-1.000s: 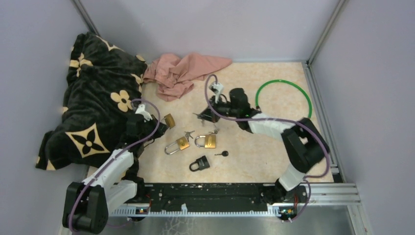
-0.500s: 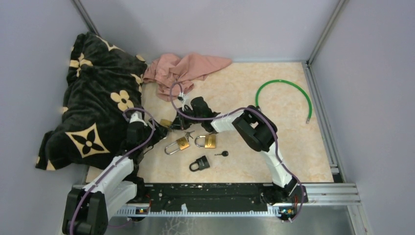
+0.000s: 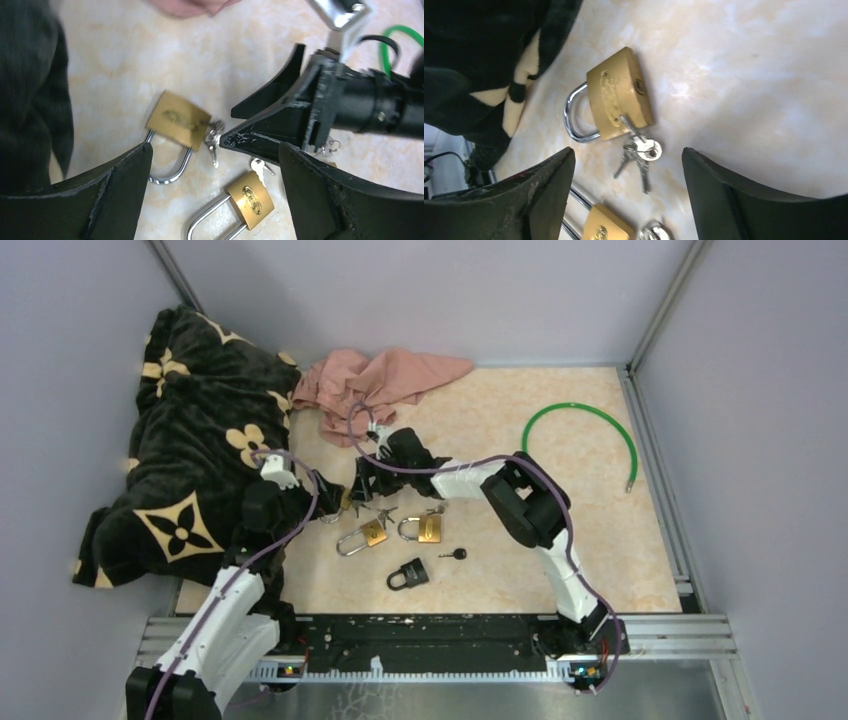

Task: Lock with the key
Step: Place the key at the center of the board, then pick up the lock from the center of the board.

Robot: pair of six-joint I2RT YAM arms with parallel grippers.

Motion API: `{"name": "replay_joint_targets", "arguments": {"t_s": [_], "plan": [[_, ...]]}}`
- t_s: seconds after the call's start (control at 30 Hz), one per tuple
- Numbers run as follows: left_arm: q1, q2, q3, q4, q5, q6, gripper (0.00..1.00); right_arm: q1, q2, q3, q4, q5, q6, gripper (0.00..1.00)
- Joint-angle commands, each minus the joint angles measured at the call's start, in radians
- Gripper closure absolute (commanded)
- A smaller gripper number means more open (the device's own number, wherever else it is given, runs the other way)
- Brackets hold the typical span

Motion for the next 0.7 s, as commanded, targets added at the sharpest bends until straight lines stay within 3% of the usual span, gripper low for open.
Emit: {"name": "replay_joint_targets", "arguments": {"t_s": [0.0, 0.13, 0.2, 0.27, 0.4, 0.67], "plan": [[0.005, -0.036, 0.134, -0.054, 0.223, 0.391, 0.01, -0.071, -0.205, 0.006, -0.113, 0.053, -0.088, 0.19], [0.005, -0.042, 0.253, -0.229, 0.439, 0.853, 0.01, -0.205, -0.405, -0.053, -0.298, 0.105, -0.192, 0.19], [0.005, -0.019, 0.329, -0.336, 0.505, 0.983, 0.01, -0.311, -0.49, -0.082, -0.419, 0.154, -0.238, 0.19], [0.005, -0.003, 0.365, -0.385, 0.515, 1.017, 0.01, -0.429, -0.545, -0.099, -0.555, 0.258, -0.278, 0.19], [0.005, 0.004, 0.323, -0.357, 0.508, 0.877, 0.01, -0.673, -0.573, -0.111, -0.733, 0.398, -0.341, 0.19], [0.003, -0.013, 0.207, -0.15, 0.549, 0.459, 0.01, -1.094, -0.465, -0.028, -0.855, 0.616, -0.429, 0.15]]}}
